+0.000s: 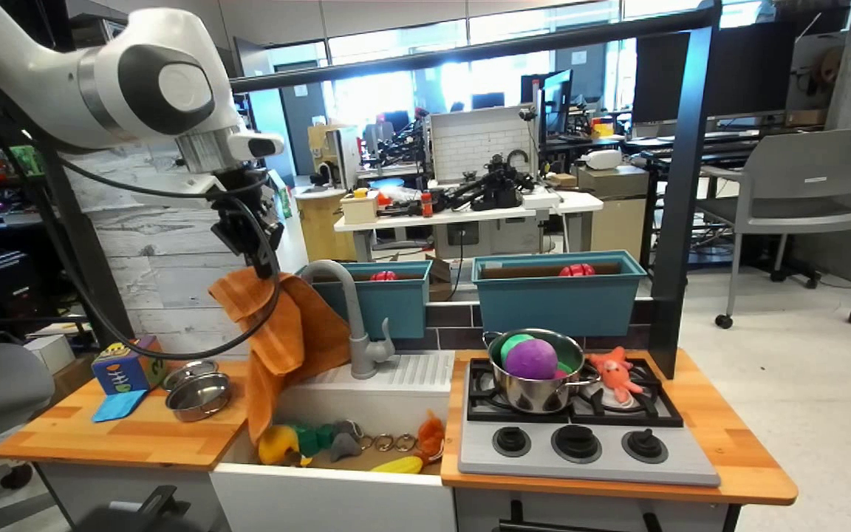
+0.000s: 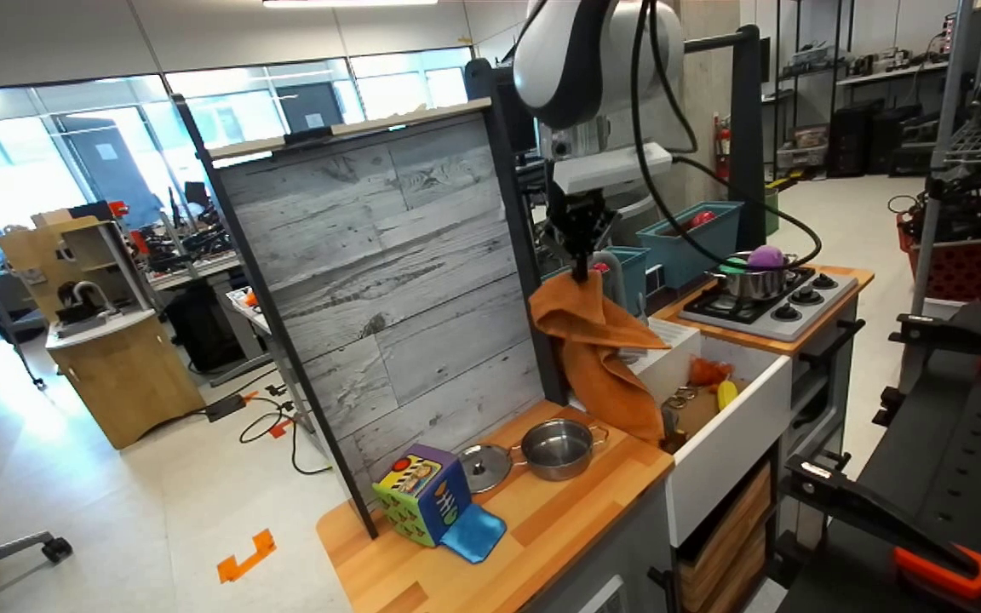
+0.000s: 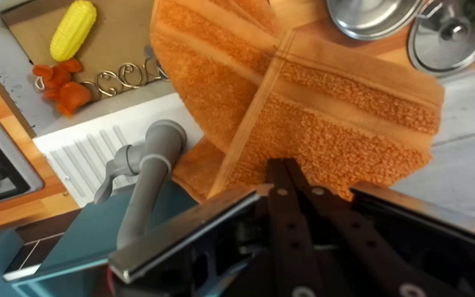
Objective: Hang the towel on the rod
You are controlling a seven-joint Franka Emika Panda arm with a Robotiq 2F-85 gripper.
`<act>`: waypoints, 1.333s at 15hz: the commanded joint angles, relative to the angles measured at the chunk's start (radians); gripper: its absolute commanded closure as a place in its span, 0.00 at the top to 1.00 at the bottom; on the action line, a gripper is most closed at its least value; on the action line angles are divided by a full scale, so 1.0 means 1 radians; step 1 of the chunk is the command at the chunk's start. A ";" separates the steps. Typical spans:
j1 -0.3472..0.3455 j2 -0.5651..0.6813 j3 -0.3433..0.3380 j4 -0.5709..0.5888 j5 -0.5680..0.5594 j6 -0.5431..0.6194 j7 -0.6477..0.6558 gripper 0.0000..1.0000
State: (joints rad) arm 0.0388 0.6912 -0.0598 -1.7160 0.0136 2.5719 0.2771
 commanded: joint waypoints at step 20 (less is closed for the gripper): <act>-0.632 -0.429 0.690 -0.010 1.198 0.465 -0.613 0.00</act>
State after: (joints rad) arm -0.5864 0.2357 0.6239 -1.8717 1.1817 3.0453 -0.3732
